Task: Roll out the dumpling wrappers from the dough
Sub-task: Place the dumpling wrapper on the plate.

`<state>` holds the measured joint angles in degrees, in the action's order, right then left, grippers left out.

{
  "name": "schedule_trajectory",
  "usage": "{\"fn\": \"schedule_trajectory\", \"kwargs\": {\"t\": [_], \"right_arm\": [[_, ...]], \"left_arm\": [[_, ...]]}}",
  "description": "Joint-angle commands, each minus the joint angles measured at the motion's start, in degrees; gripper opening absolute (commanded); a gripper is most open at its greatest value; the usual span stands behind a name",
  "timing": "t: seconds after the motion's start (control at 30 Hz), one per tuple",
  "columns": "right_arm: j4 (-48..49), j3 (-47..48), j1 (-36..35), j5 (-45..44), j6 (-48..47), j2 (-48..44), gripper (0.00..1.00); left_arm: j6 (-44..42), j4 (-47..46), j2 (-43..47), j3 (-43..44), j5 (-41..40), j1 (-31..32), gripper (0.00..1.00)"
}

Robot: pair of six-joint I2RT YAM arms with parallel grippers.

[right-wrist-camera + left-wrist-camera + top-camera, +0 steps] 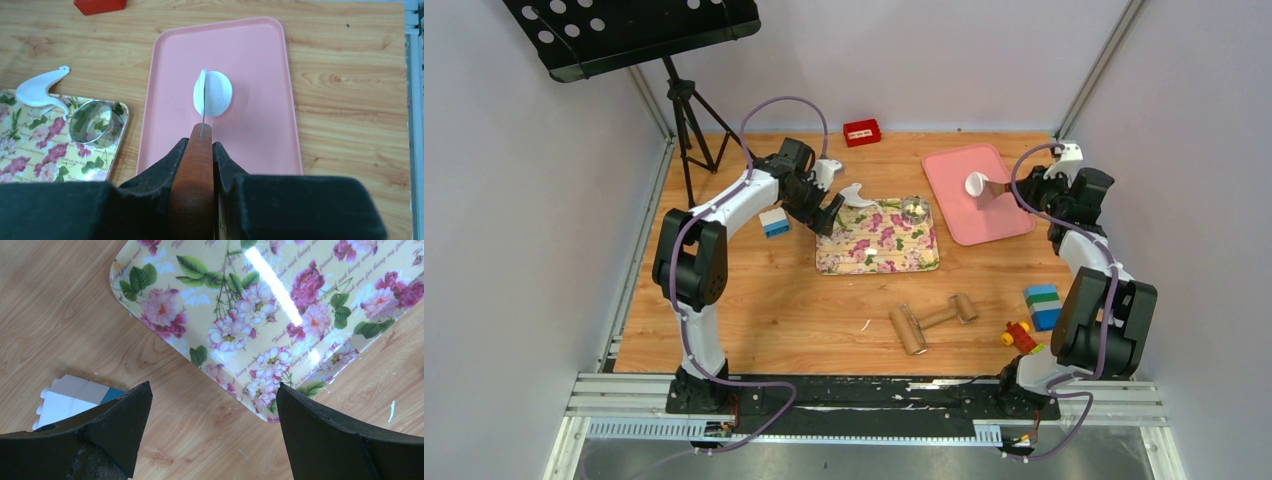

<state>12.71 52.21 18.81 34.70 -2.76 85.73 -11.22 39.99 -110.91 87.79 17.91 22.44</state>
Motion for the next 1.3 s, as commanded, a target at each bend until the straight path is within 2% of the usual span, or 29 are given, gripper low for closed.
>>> {"fn": "schedule_trajectory", "kwargs": {"t": [0.0,0.17,0.5,0.67,0.83,1.1,1.27], "right_arm": [[2.0,-0.7,-0.4,-0.9,-2.3,-0.9,0.0],[1.7,0.3,-0.5,0.0,-2.4,-2.6,0.0],[9.9,-3.8,-0.6,1.7,-2.6,-10.4,0.0],[12.5,-9.5,-1.5,1.0,-7.9,-7.6,0.0],[10.3,-11.5,-2.7,-0.1,-10.9,-2.7,0.0],[12.1,-11.3,-2.7,-1.2,-9.9,-10.0,0.0],[13.1,-9.5,-1.7,0.4,-5.3,-13.9,0.0]], "left_arm": [[0.7,-0.7,-0.2,0.2,0.4,0.4,1.0],[0.7,-0.7,-0.2,0.3,0.4,0.4,1.0],[0.7,-0.7,0.1,0.1,0.4,0.4,1.0],[0.7,-0.7,-0.1,0.2,0.4,0.5,1.0],[0.7,-0.5,0.0,0.1,0.3,0.5,1.0],[0.6,-0.5,-0.1,0.1,0.0,0.6,1.0],[0.6,-0.5,-0.1,0.1,-0.1,0.6,1.0]]}}
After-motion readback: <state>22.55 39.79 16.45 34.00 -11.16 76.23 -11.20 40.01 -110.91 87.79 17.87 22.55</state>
